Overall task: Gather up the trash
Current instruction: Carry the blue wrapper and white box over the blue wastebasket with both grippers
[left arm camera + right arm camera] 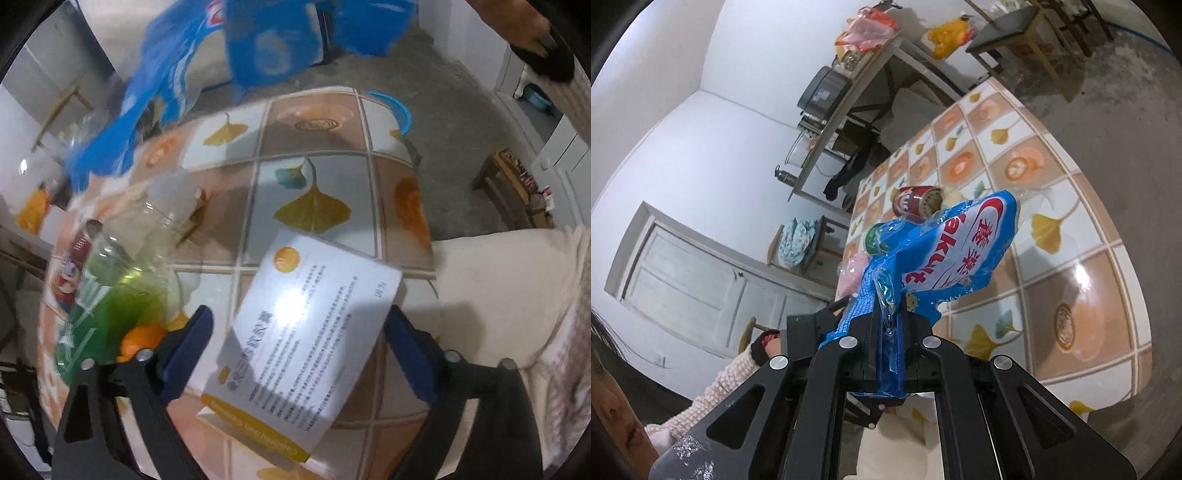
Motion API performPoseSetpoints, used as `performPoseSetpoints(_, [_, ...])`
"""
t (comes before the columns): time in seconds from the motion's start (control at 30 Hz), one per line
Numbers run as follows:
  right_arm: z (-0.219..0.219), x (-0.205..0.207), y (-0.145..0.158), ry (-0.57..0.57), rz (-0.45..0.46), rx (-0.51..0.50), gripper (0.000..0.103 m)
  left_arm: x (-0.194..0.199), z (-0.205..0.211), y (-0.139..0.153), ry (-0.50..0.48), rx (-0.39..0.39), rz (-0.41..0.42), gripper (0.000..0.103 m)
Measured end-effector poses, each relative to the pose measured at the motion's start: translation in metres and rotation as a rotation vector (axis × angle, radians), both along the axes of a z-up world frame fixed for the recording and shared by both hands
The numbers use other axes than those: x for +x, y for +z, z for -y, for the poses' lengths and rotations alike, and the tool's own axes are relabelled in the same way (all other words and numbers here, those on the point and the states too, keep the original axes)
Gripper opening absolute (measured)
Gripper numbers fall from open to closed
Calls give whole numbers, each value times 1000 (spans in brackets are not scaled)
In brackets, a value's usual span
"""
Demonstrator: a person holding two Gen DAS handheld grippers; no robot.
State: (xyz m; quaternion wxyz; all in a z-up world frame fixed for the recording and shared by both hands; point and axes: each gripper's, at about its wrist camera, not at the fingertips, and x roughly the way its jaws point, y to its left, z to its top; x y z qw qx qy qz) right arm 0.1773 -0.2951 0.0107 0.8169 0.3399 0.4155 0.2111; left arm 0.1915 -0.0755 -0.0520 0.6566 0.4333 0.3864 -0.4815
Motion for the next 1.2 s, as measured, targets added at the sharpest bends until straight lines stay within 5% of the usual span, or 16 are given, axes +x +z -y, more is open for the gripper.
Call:
performPoseSetpoints(0.4, [16, -14, -22, -38, -8, 71, 4, -2, 6, 3, 63, 10, -40, 80])
performPoseSetpoints(0.8, [24, -37, -5, -98, 77, 63, 4, -2, 6, 51, 186, -133, 24, 79])
performPoseSetpoints(1.2, [52, -62, 14, -176, 173, 80, 4, 8, 37, 83, 274, -190, 45, 78])
